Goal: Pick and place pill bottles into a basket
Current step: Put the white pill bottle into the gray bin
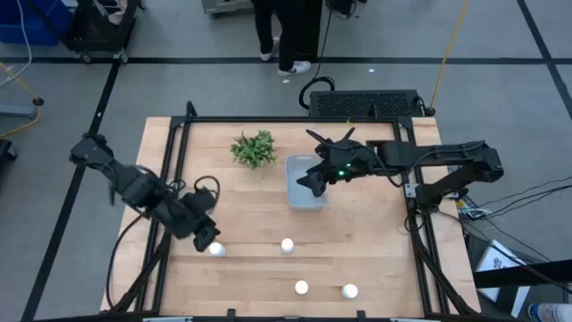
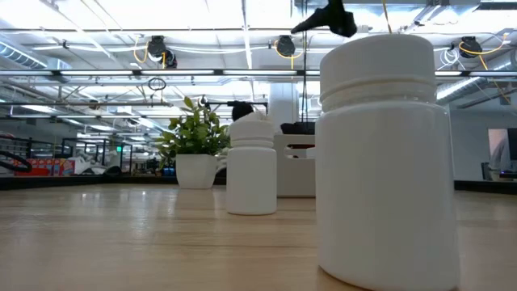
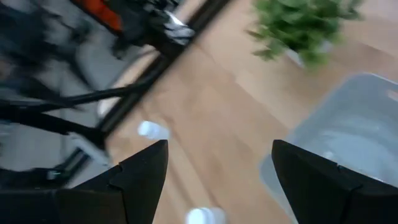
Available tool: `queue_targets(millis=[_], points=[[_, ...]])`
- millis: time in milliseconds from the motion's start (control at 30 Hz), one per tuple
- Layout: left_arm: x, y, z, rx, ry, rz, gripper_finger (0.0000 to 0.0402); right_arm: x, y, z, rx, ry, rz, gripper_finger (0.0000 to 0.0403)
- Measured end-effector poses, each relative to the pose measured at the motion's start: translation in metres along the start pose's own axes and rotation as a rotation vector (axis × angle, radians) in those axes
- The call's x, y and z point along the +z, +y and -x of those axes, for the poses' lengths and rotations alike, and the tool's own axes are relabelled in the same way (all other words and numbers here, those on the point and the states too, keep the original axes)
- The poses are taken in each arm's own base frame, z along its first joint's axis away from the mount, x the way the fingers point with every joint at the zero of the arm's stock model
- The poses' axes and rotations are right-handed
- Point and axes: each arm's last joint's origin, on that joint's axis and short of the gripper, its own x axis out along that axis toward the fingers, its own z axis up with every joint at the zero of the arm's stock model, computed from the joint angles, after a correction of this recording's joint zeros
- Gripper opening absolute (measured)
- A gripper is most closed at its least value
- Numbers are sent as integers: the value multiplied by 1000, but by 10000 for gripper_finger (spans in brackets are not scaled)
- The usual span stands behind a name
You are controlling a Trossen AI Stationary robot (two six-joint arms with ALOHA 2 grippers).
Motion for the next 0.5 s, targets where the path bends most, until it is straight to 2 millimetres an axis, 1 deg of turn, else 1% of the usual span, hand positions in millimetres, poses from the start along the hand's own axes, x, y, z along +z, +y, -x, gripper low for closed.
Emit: queue_targets(millis=[67, 167, 233, 333, 400, 500], points=[[-5, 1, -10, 93, 39, -9, 196, 2, 6, 5, 58, -29, -1, 281], [-10, 3, -21, 213, 82, 0, 236, 4, 15, 19, 136, -78, 15, 281], [-13, -1, -29, 243, 108, -7, 264, 8, 22, 29, 204, -139, 31, 281], [-19, -8, -42, 261, 161, -24, 304, 12, 27, 50, 252, -210, 37, 281], [-23, -13, -52, 271, 208, -40, 327, 14, 27, 61, 255, -254, 42, 281], [-27, -17, -64, 293, 243, -57, 354, 16, 25, 72, 236, -300, 46, 281]])
